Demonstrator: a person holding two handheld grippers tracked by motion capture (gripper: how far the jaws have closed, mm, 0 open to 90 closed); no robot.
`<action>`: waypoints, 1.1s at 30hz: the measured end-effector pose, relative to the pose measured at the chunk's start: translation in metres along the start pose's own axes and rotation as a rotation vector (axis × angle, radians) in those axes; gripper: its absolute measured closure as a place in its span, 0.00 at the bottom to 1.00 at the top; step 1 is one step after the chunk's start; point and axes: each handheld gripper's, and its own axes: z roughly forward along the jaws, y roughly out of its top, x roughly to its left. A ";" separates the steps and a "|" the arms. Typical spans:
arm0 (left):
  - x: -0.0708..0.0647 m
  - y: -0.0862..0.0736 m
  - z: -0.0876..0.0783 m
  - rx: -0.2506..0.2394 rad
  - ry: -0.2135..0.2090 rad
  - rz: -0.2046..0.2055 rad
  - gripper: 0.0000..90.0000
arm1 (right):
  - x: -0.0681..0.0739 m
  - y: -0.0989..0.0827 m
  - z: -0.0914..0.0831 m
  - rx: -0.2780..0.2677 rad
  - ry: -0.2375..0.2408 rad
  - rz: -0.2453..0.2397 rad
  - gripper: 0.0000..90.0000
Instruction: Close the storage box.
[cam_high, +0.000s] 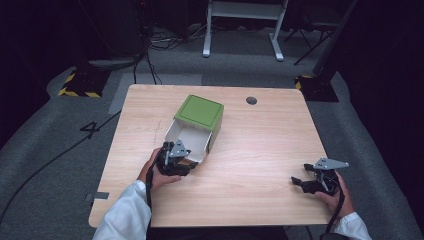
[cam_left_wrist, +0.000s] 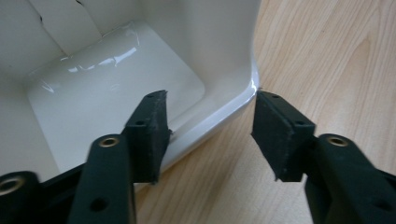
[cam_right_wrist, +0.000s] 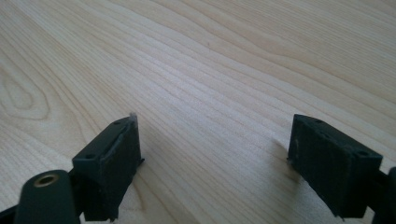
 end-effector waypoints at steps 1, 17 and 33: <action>0.002 0.001 0.001 0.004 -0.011 0.005 0.53 | 0.000 0.000 0.000 0.000 0.000 0.000 0.19; 0.011 0.023 0.016 -0.036 -0.030 0.019 0.59 | 0.000 0.000 0.000 0.000 0.000 0.000 0.19; 0.015 0.028 0.024 -0.022 -0.031 0.048 0.71 | 0.000 0.000 0.000 0.000 0.000 0.000 0.19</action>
